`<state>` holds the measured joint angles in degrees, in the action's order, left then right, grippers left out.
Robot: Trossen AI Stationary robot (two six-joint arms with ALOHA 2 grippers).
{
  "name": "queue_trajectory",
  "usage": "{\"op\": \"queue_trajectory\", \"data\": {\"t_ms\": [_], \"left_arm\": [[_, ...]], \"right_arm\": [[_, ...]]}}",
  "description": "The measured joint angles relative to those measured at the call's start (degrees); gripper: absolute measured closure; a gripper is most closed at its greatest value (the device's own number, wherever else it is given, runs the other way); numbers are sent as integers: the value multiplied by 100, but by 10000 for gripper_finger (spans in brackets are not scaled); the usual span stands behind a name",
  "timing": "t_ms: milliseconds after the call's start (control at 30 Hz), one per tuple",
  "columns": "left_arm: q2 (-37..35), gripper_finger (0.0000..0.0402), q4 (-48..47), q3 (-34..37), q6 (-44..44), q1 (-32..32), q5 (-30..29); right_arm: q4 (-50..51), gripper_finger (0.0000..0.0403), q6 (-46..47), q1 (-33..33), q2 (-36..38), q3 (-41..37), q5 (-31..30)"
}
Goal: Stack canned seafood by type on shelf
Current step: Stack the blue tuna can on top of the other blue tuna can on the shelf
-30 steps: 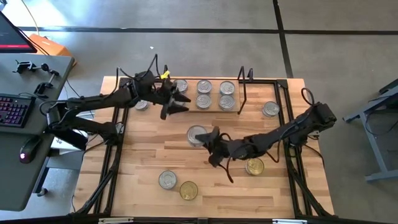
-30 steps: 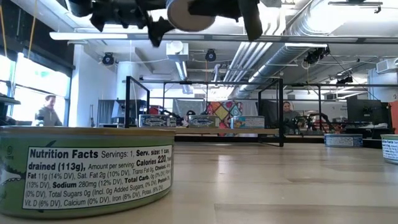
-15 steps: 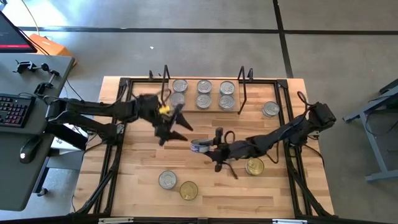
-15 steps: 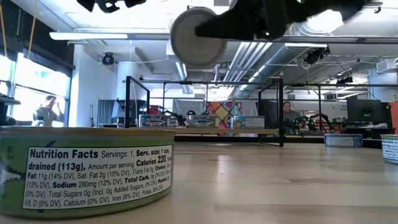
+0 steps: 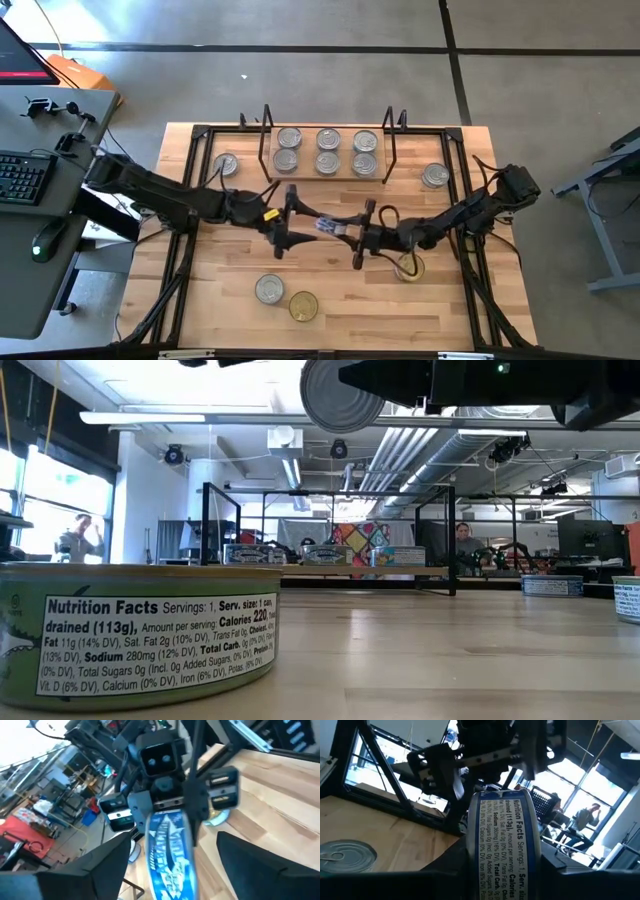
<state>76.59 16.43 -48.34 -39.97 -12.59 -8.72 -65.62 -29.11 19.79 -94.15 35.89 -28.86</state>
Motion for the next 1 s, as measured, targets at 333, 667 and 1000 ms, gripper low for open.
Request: {"op": "queue_trajectory", "data": {"t_ms": [333,667,1000], "left_arm": [[461,121,277,0,351,-113,6],[462,274,155,0,277,-243,-136],[313,284,-971,-30,-340,-615,-2921]], "right_arm": [[114,284,-288,12,2,89,68],[289,253,-298,-15,2,91,499],[1173,132,-251,699,498,112,-2440]]}}
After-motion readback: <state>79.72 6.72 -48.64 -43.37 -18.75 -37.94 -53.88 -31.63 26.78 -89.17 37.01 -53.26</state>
